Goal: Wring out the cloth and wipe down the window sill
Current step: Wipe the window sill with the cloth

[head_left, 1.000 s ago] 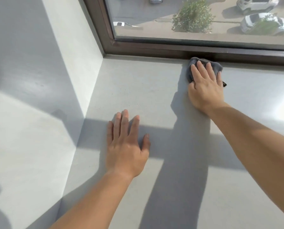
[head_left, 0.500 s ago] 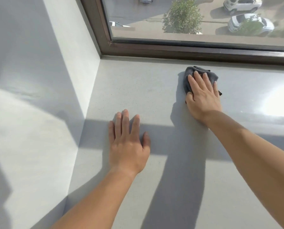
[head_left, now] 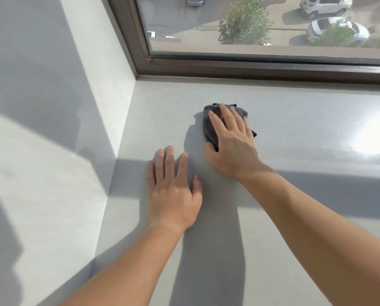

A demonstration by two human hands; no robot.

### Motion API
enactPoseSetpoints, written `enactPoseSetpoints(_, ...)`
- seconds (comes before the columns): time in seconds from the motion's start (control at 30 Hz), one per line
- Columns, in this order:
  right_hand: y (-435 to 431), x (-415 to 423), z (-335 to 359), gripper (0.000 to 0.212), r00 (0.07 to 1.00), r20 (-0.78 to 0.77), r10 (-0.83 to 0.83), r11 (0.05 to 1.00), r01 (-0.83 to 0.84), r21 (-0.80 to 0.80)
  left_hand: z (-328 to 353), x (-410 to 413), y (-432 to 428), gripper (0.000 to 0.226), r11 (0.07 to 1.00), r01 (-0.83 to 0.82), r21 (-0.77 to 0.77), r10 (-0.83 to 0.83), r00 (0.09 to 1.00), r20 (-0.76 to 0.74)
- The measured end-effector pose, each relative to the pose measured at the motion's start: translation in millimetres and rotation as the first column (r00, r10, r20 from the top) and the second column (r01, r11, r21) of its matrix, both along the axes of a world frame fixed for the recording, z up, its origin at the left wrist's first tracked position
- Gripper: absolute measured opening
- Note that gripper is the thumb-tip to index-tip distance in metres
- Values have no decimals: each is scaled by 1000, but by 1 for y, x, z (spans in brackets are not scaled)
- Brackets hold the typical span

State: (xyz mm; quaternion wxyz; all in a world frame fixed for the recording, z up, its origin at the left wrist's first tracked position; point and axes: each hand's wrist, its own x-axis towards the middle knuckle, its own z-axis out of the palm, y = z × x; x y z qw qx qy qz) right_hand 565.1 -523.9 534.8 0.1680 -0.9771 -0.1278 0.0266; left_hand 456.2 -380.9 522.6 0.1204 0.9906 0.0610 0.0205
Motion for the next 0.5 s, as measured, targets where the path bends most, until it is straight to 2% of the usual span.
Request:
enactPoseSetpoints(0.13,22,-3,-9,65,999,25,-40,992,42,-118,0,-2,5,63,1000,6,10,-6,1000,5)
enactPoseSetpoints(0.23,10,1,-15,57,999,23,-22,993,24,-116,-2,-3,7,63,1000,8,0,-8,1000,-12)
enactPoseSetpoints(0.3,-19,2,-16,56,990,14,-143,984,143,-106,-2,-4,8,63,1000,12,-5,-12,1000,-21)
enactPoseSetpoints(0.37,-49,5,-13,58,938,-37,-345,935,339,-105,-2,-4,9,63,1000,15,2,-15,999,-32)
enactPoseSetpoints(0.43,-48,8,-11,59,895,-73,-441,893,429,-137,-4,-2,11,63,1000,17,4,-17,999,-27)
enactPoseSetpoints(0.5,-15,7,-10,59,938,-57,-342,935,333,-118,-4,-2,11,64,1000,20,3,-20,1000,-22)
